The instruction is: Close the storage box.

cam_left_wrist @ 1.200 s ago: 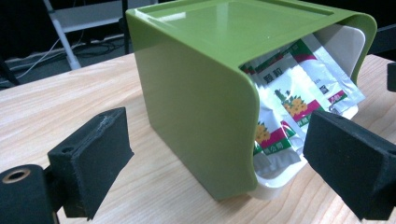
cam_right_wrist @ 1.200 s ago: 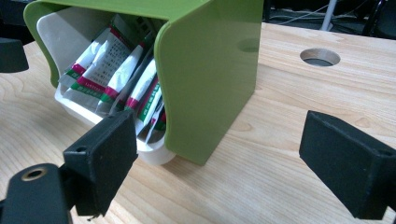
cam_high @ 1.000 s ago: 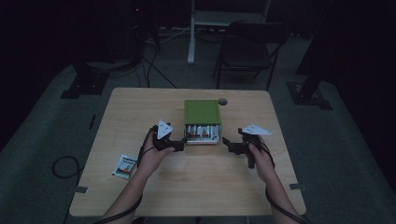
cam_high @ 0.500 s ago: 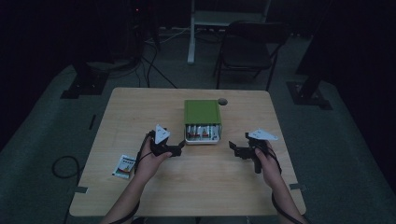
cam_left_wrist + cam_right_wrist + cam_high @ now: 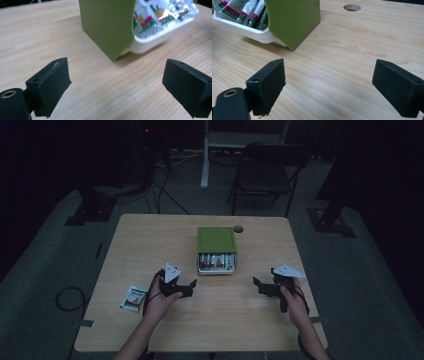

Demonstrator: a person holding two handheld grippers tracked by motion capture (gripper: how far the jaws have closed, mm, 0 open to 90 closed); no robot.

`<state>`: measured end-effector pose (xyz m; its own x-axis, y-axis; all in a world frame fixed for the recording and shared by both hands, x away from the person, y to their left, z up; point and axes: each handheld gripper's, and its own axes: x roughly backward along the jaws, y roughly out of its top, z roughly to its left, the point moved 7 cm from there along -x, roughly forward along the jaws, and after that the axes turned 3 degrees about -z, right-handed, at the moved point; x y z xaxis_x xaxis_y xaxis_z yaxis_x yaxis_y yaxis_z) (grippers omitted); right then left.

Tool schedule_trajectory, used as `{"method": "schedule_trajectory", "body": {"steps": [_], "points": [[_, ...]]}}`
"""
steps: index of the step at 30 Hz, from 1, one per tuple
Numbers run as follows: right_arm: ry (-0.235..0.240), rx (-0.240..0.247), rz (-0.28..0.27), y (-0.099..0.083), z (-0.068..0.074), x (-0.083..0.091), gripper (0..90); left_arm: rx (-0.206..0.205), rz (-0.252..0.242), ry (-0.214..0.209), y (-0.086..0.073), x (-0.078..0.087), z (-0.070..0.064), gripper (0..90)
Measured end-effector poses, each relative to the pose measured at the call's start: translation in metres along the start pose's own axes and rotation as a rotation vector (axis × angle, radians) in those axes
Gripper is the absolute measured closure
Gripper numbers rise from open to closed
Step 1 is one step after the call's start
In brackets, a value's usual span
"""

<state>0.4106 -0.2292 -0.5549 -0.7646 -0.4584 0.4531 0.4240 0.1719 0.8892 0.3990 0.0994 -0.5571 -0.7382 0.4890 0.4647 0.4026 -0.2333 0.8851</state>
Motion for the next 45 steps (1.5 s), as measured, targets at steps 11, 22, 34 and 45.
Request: {"method": "schedule_trajectory", "body": {"steps": [11,22,34,45], "points": [[-0.070,-0.046,-0.009,-0.010,-0.014,0.016,10.9,0.030,0.039,0.040,-0.013,0.013,-0.004,7.8],[-0.189,-0.050,0.026,-0.028,-0.032,0.030,10.9,0.041,0.080,0.096,-0.025,0.024,-0.006,7.8],[-0.381,-0.101,0.107,-0.046,-0.053,0.045,10.9,0.084,0.112,0.165,-0.041,0.037,0.000,7.8],[-0.409,-0.128,0.156,-0.059,-0.053,0.052,10.9,0.084,0.135,0.174,-0.054,0.047,-0.002,7.7]]}}
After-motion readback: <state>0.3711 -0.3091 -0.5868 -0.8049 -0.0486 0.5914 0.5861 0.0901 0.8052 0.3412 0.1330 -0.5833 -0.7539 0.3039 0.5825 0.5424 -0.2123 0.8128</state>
